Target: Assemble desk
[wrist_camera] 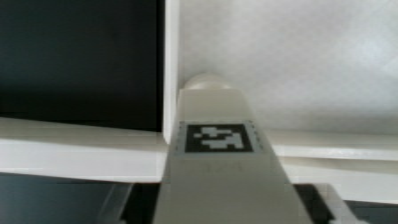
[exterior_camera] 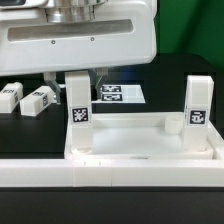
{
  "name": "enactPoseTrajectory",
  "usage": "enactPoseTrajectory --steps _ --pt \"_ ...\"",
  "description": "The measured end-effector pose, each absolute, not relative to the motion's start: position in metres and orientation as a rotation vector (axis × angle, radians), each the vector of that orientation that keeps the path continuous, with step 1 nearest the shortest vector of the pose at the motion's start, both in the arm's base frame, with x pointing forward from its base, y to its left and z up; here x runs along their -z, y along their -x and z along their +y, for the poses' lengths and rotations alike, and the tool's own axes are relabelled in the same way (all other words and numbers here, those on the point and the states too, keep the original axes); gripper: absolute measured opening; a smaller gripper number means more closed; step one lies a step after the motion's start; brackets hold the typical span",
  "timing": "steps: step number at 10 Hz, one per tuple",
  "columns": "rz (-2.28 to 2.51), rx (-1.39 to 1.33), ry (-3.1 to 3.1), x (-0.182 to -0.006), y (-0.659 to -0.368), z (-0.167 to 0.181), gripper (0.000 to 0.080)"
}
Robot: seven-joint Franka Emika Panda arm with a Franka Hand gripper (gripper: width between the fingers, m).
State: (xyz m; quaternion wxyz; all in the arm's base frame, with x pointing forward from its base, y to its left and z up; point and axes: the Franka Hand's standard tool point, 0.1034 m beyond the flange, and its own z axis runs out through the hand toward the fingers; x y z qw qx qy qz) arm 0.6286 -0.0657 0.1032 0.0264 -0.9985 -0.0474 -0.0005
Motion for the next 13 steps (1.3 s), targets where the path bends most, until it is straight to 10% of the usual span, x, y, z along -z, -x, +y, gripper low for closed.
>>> enactPoseTrajectory --steps 13 --pt "1.431 -0.046 2.698 -0.1023 -0.6305 -0.0642 0.0291"
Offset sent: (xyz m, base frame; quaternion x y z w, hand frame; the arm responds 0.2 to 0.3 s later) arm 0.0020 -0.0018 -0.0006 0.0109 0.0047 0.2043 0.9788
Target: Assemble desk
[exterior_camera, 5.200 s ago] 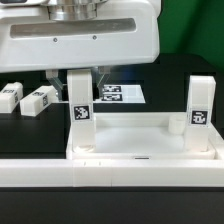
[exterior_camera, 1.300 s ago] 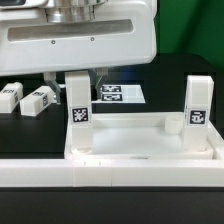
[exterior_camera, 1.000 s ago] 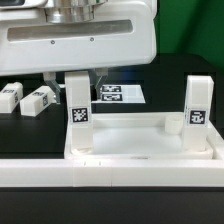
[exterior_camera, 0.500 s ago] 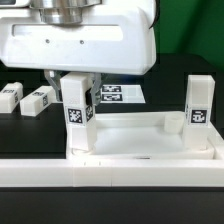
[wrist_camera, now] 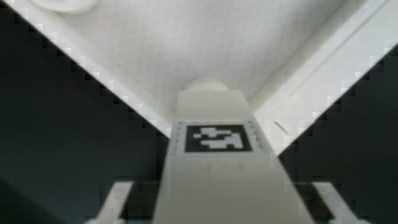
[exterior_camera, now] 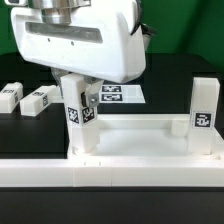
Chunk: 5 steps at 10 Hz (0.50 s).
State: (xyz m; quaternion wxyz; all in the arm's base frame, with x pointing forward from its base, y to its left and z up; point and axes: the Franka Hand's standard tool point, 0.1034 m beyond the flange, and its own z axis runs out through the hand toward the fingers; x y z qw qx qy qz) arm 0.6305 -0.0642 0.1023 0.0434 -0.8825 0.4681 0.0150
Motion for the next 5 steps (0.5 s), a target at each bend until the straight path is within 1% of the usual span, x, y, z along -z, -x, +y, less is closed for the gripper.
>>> enactPoseTrajectory --steps 5 --pt "1.712 -0.061 2.534 -0.1019 -0.6305 -0.0627 0.0291"
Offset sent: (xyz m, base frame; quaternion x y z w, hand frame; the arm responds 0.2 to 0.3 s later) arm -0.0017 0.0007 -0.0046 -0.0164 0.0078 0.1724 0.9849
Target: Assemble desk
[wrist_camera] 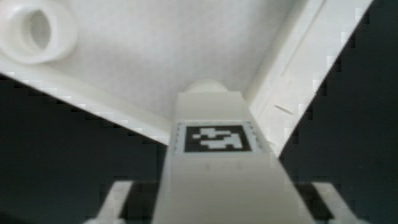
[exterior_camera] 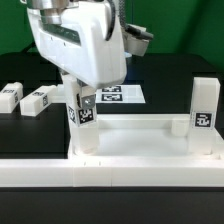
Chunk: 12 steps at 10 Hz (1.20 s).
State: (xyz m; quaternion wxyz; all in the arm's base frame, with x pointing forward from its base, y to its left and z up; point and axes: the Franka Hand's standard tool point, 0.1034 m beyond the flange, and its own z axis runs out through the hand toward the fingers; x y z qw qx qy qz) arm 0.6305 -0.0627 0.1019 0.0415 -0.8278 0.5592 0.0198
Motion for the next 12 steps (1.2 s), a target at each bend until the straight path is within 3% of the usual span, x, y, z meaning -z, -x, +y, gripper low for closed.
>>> enactPoseTrajectory --steps 1,2,3,4,12 --pt "1.675 -0.059 2.558 -0.1019 -0.6305 -0.0625 0.0386" --pt "1.625 -0.056 2.589 -0.1019 -0.6306 -0.0623 0.0566" --pt "1.54 -0.051 2.642 -0.1024 -0.6304 -0.0622 0.0566" --pt "1.38 -0.042 2.727 -0.1041 -0.6312 -0.0608 0.0631" --pt "0.323 0.017 3.054 -0.1062 -0.6307 -0.0626 0.0648"
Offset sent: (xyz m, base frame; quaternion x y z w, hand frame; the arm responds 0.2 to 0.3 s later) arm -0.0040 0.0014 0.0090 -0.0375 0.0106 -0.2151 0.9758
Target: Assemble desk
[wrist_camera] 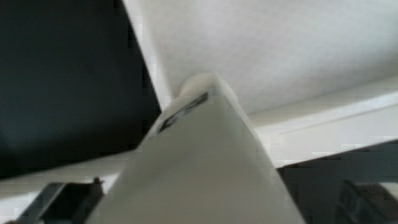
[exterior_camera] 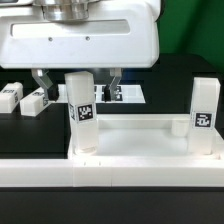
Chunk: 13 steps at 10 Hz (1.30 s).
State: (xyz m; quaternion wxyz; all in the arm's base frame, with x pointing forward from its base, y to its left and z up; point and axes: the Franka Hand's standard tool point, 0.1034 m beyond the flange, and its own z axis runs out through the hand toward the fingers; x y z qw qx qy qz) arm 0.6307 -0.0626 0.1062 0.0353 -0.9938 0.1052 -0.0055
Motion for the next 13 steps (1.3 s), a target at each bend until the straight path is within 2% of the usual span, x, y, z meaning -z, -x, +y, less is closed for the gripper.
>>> enactPoseTrajectory --steps 5,6,7,8,9,10,13 --pt "-0.292 0.051 3.073 -0.101 -0.618 -0.068 0.0648" --pt "-0.295 0.051 3.074 -0.101 -0.618 -0.068 0.0648" --pt "-0.295 0.051 3.074 -0.1 -0.618 -0.068 0.0548" --pt "-0.295 0.05 3.074 -0.1 -0.618 -0.068 0.0548" --pt "-0.295 0.05 3.074 -0.1 -0.618 -0.068 0.0343" --pt "-0.295 0.049 3.074 -0.1 -0.618 -0.068 0.0289" --pt "-0.256 0.049 3.076 -0.1 -0.618 -0.068 0.0289"
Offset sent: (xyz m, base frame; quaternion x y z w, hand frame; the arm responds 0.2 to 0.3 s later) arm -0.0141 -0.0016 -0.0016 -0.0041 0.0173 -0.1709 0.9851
